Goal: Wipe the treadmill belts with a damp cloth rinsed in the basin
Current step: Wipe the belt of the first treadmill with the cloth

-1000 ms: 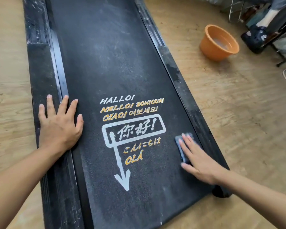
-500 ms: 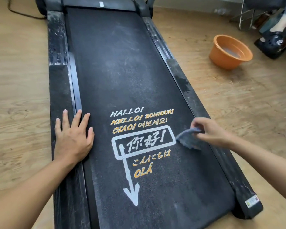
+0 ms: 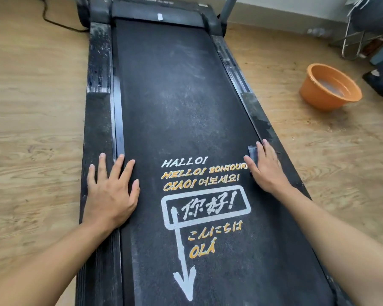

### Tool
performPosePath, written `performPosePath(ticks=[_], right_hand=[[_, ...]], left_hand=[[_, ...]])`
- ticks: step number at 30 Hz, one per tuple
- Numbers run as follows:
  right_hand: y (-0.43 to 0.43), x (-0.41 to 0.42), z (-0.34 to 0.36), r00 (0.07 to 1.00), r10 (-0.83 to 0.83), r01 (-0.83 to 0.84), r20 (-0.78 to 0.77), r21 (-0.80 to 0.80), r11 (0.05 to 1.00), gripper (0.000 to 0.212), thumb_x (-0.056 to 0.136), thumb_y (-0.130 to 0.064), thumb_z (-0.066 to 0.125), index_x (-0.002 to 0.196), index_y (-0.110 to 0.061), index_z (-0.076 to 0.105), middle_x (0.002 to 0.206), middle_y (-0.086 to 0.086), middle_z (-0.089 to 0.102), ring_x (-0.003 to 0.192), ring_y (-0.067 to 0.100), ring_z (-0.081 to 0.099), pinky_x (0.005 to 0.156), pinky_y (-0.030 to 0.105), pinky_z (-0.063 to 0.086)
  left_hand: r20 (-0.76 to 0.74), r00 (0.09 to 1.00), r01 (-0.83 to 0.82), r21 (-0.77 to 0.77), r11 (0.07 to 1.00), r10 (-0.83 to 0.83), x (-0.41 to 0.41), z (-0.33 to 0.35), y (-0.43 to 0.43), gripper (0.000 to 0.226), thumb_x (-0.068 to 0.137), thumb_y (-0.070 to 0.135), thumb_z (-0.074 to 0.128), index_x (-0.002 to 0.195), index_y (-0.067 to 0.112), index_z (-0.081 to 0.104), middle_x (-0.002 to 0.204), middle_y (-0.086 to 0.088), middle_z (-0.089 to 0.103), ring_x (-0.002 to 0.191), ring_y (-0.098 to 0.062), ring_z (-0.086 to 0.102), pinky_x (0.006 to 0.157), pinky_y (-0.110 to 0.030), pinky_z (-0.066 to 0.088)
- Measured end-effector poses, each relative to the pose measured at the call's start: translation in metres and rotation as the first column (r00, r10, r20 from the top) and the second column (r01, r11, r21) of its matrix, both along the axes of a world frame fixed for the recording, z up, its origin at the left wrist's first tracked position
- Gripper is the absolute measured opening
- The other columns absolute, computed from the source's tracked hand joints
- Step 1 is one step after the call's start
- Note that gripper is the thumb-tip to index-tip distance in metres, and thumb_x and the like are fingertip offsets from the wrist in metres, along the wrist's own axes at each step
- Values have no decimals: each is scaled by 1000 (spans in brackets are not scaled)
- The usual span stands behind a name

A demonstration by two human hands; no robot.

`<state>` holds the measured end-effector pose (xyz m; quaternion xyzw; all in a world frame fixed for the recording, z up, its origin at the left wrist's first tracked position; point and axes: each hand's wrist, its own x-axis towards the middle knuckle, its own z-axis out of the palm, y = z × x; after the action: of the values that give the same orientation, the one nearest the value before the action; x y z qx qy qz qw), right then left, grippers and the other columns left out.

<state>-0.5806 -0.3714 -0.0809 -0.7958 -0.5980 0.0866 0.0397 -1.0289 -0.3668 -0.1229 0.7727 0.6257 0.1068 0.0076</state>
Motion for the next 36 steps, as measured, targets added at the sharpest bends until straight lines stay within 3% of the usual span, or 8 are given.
performPosePath(ticks=[4,8,13,19,25,29,33,36], right_hand=[[19,-34,-21,995,-100,100,22,-37,994,105,94,-83,12,167,-7,4,176,10,-4,162,23,-9,131,46,-3],[66,-125,-19,1000,21,-21,-9,26,999,90,101,-74,18,168,-14,8,176,10,0,162,24,-3,131,45,2],[96,-294,-18,916,401,-401,-19,38,915,68,110,-52,24,168,-20,10,176,4,4,162,23,0,130,45,5],[55,-298,-20,739,672,-672,-47,26,740,65,111,-41,28,168,-15,10,176,3,5,162,19,0,131,39,-1],[66,-116,-4,950,309,-312,-51,-84,946,74,98,-34,25,166,-9,13,175,12,7,162,25,4,132,41,4],[32,-25,-1,998,-39,46,45,-149,988,87,104,-64,24,166,-5,7,175,16,3,162,30,0,131,50,6],[41,-65,-9,985,-174,171,-22,-89,981,117,87,-88,12,165,-1,7,174,21,4,162,33,1,131,52,5],[57,-150,-12,999,32,-33,-43,-36,999,101,94,-73,19,165,-2,11,174,20,7,161,34,4,130,51,10]], left_hand=[[-14,1000,-3,-13,1000,3,0,3,-2,68,100,53,33,157,20,48,166,-9,40,157,-48,18,125,-64,15],[27,1000,14,-30,999,-14,1,7,-3,66,97,43,33,157,20,47,167,-7,39,158,-46,17,126,-64,14],[632,775,-36,27,999,10,-9,17,-3,55,86,12,42,140,9,53,148,-6,52,142,-27,46,121,-54,32],[705,709,-66,56,996,7,-16,17,-2,45,88,11,43,132,5,53,126,-7,57,116,-28,54,109,-53,42],[659,752,-33,18,999,13,-17,19,-4,40,92,21,42,128,12,56,121,0,59,115,-24,55,107,-44,40],[588,809,-39,13,999,24,-11,20,-5,42,90,30,41,125,15,56,127,1,59,136,-27,49,120,-50,29],[535,845,-13,-1,1000,12,-5,20,-5,48,87,33,40,130,17,53,132,3,58,152,-25,34,128,-55,14],[559,829,11,0,1000,-10,-7,18,-6,51,85,30,38,132,16,52,137,2,56,153,-24,32,128,-54,13]])
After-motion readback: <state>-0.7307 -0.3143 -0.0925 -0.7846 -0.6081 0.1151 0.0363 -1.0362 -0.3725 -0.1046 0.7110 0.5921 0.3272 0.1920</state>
